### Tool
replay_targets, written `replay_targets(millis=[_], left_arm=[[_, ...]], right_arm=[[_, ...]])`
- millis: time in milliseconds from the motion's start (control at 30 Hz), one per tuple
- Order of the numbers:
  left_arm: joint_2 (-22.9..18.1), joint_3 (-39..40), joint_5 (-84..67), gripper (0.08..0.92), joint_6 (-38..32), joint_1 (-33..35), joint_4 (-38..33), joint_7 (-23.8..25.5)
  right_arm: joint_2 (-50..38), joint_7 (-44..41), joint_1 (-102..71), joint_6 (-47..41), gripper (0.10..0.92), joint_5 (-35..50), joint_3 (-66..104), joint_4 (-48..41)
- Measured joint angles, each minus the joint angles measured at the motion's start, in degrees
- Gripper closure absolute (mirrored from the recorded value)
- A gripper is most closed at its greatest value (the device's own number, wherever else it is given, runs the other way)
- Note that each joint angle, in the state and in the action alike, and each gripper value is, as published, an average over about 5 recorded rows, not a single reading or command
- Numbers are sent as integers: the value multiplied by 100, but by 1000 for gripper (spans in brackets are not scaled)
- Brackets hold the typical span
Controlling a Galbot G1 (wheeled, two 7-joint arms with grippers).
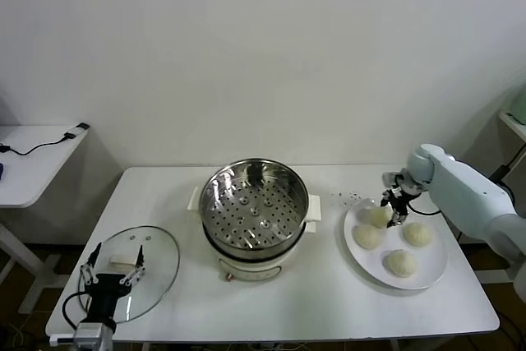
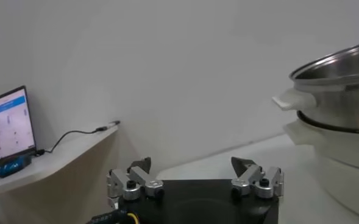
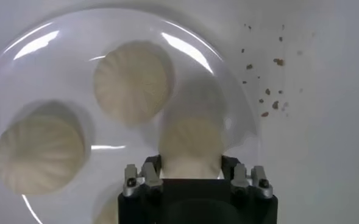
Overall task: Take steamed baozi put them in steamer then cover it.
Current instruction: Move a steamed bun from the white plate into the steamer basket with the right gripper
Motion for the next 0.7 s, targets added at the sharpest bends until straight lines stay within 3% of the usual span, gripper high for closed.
replay_targets(millis=[367,700], left_arm=[[11,-40,-25,177,-22,95,-62,-5],[14,-34,-37,177,-41,230,-122,-8]], right_arm=[[-15,-211,973,338,383,680,-917,541],[634,-394,2484,1018,380,1289,-2030,986]])
